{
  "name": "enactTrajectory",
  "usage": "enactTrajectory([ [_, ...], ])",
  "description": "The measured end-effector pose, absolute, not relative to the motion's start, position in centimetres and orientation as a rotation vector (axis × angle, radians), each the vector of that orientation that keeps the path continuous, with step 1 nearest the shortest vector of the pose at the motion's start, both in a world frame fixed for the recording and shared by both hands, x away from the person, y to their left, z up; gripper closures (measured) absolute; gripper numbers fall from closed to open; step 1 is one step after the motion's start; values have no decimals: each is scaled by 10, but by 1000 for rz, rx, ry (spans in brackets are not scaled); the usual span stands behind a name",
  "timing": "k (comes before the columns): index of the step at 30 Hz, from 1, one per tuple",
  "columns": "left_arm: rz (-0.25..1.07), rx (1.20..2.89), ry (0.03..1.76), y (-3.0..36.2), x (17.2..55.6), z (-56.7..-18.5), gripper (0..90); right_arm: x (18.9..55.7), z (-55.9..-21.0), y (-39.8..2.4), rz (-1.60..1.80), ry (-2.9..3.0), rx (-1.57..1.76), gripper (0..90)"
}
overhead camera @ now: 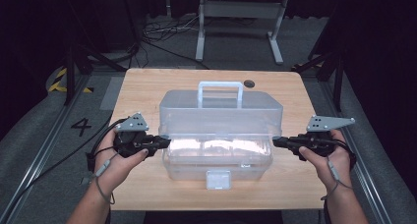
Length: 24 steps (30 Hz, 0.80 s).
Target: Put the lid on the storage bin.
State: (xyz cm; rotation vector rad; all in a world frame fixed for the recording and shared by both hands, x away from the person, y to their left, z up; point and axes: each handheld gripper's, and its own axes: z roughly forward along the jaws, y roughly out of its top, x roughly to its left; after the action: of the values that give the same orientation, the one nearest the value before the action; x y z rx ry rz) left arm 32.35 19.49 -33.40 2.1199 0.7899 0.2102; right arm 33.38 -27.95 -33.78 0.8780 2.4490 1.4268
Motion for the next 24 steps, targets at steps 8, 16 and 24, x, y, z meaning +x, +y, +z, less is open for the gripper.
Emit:
enactTrajectory([
  [8, 206, 2159, 808, 195, 322, -335, 849, 333, -339, -278, 1372, 2503, 879, 900],
  [16, 176, 2193, 816, 194, 322, -337, 858, 332, -340, -277, 1330, 2539, 880, 900],
  [24, 164, 2230, 821, 193, 323, -339, 867, 331, -342, -276, 1280, 2587, 881, 900],
])
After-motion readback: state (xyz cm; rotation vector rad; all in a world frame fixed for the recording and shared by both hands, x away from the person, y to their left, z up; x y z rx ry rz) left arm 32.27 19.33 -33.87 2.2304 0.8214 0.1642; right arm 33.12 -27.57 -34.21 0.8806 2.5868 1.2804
